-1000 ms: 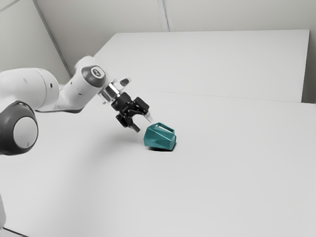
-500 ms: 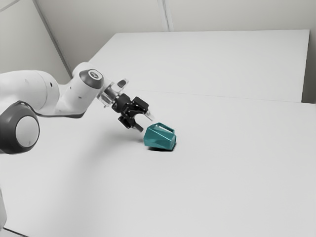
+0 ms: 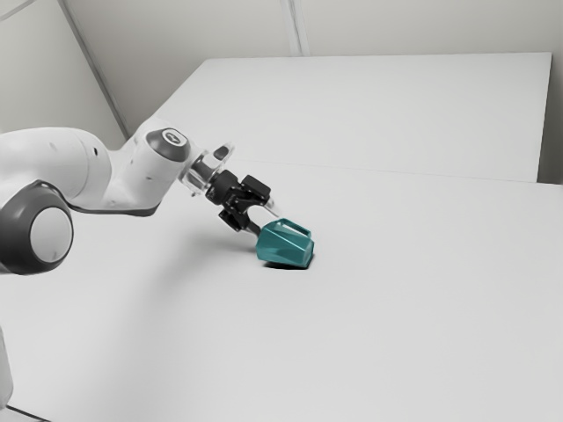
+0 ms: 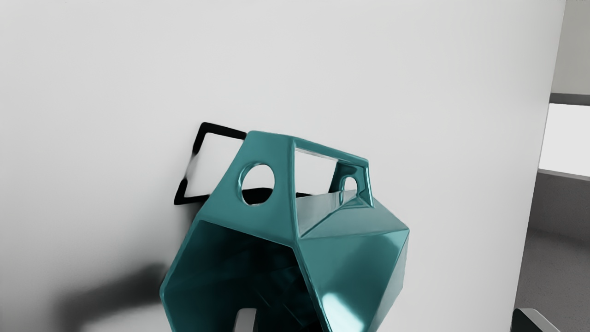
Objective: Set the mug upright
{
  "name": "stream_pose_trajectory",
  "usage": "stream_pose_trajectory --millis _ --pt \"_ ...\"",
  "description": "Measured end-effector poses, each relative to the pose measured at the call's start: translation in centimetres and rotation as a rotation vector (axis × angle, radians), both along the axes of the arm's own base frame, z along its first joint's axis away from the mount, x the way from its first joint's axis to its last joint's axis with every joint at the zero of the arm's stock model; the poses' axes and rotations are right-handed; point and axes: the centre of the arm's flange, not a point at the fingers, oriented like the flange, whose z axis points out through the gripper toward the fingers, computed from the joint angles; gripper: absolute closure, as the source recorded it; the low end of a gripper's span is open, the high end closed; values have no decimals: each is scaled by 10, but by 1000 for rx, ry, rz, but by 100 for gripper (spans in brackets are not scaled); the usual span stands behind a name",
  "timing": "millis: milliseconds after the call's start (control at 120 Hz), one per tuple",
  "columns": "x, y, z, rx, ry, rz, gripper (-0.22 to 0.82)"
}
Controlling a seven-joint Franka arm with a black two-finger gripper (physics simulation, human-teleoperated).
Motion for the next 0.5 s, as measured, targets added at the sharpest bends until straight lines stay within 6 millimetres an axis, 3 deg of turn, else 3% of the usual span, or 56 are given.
stream_pose_trajectory --millis 367,500 --pt "9 0 -8 31 -56 34 0" --pt "10 -12 -10 20 -61 27 0"
